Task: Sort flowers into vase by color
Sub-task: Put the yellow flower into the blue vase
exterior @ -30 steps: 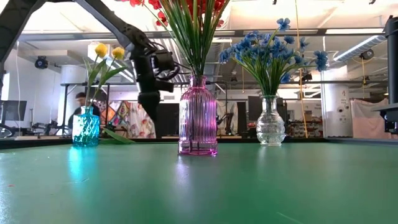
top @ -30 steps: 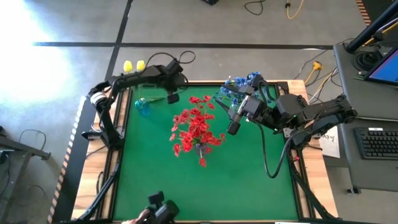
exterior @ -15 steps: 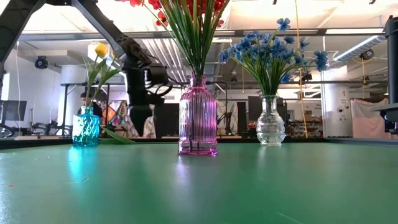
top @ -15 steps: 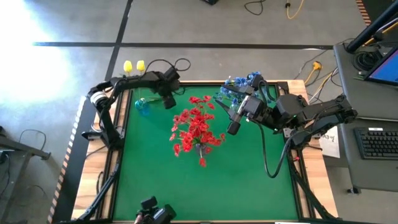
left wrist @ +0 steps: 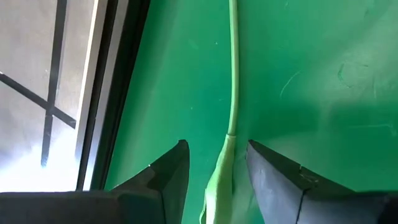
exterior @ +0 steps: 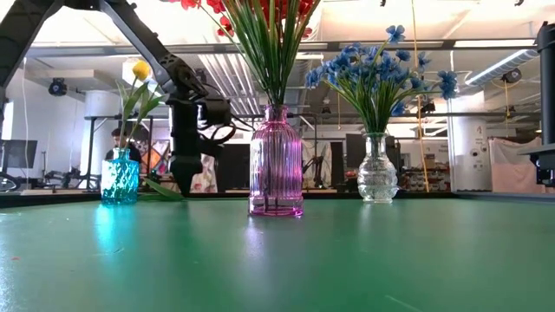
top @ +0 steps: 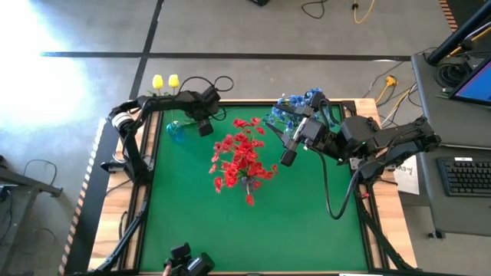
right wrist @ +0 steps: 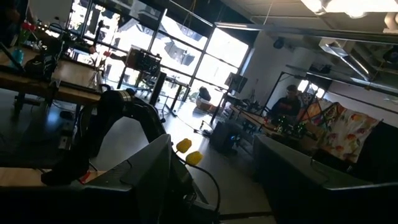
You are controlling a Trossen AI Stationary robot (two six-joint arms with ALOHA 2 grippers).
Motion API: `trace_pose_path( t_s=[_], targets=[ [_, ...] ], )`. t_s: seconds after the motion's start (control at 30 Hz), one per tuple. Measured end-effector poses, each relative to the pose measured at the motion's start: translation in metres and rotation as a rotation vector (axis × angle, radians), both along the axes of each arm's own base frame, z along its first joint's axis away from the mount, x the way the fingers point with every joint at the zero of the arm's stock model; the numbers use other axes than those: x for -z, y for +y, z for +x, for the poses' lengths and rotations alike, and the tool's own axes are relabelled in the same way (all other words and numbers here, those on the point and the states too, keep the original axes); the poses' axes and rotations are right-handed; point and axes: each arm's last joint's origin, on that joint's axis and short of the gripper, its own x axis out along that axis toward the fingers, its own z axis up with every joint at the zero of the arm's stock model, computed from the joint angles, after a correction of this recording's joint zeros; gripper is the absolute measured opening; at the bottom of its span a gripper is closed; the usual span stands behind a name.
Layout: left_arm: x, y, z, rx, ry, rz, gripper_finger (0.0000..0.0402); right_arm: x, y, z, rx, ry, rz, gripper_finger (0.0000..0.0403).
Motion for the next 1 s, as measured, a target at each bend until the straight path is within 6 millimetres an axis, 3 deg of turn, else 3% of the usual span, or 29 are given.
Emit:
trace_pose_path(
  t_s=[0.67,0.83,1.0],
  targets=[
    [0.015,0.0,0.002,0.014,-0.014,-0.089,0.0129,0.0,0.0,0.0,-0.002,-0.006,0.013,0.0219],
    [0.017,0.002,0.003,0.015,-0.005,-0.069,0.0103,0.0,0.0,0.0,-0.002,-0.006,0.013,0.0219],
    [0.016,0.004,0.003,0.025,0.017,-0.03,0.0047,0.0,0.0,0.0,-0.002,-0.006,0.013,0.0219]
  ],
)
